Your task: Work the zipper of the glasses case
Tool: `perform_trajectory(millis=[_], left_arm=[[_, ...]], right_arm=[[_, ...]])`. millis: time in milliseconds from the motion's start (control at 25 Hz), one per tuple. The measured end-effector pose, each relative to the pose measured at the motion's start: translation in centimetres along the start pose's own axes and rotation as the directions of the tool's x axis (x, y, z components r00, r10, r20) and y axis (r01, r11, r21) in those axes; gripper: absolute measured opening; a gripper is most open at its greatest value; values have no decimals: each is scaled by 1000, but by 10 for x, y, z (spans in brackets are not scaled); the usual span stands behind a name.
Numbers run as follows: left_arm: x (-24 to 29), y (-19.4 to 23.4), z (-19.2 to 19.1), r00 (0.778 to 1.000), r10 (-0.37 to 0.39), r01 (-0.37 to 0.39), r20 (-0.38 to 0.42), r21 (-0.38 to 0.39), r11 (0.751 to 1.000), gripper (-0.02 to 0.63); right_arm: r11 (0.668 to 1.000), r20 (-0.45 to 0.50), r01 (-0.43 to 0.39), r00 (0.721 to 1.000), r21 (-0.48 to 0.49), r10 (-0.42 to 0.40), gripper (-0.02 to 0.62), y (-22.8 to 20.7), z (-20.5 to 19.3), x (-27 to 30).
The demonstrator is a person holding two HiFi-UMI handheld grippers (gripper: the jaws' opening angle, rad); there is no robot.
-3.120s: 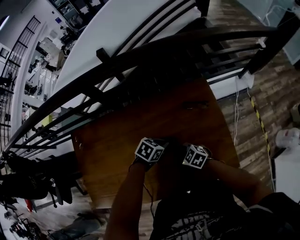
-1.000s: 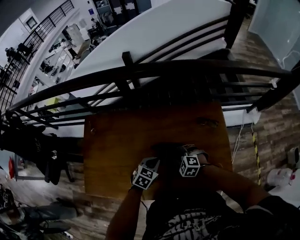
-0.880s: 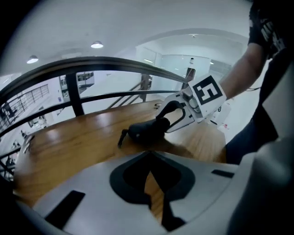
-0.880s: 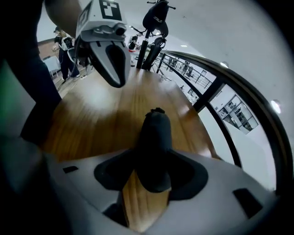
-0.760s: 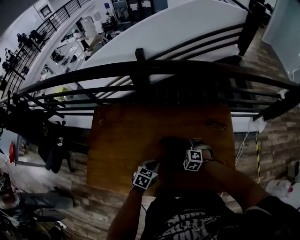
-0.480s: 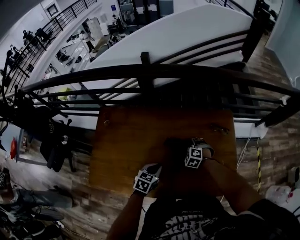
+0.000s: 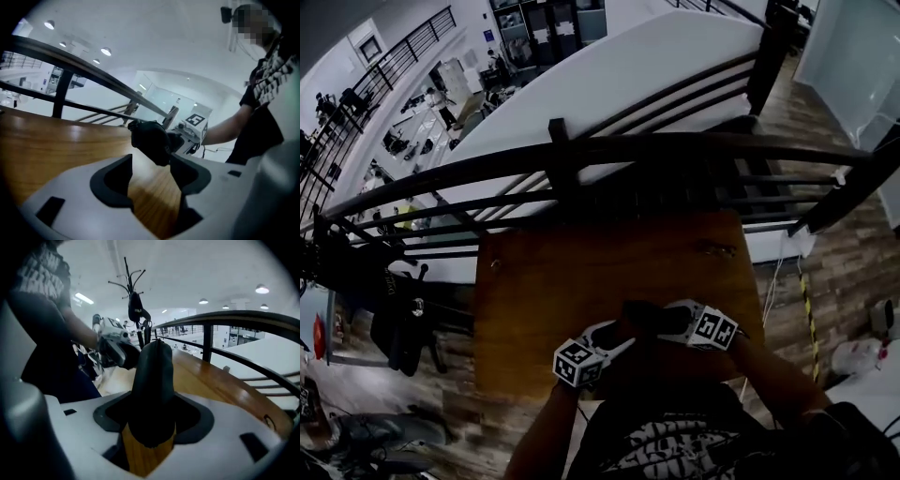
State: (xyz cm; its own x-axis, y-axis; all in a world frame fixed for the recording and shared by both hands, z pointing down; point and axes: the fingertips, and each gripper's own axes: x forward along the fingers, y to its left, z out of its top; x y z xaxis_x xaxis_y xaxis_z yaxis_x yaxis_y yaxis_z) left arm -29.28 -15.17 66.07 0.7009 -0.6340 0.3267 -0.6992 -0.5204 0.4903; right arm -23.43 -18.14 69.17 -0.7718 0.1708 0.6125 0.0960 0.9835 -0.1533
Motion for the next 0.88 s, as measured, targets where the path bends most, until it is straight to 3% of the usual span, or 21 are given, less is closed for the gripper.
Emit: perform_trajectory(millis=[120,240,360,520,720,880], left_arm=[[15,-37,30,982,-174,174,69,6,985,269],[16,-71,54,939,-323,318,118,55,946,309],[12,-95,72,889,-426,415,167,96,905,322],[11,-122,90,836,-515,494,190,148,857,322],[6,-132,87,843,-522,488,130,224,844,296],[11,-141,76,854,-516,483,63,269,833,289]], right_arm=[[998,86,-64,994,6,63,249,29,20,-32],[995,146,-97,985,7,95,249,49,41,-49],[991,199,-135,972,20,128,249,64,56,-54],[983,177,-185,967,3,182,249,83,60,-56],[982,181,-191,966,9,186,250,93,64,-55],[982,119,-188,975,-16,188,252,100,50,-53]])
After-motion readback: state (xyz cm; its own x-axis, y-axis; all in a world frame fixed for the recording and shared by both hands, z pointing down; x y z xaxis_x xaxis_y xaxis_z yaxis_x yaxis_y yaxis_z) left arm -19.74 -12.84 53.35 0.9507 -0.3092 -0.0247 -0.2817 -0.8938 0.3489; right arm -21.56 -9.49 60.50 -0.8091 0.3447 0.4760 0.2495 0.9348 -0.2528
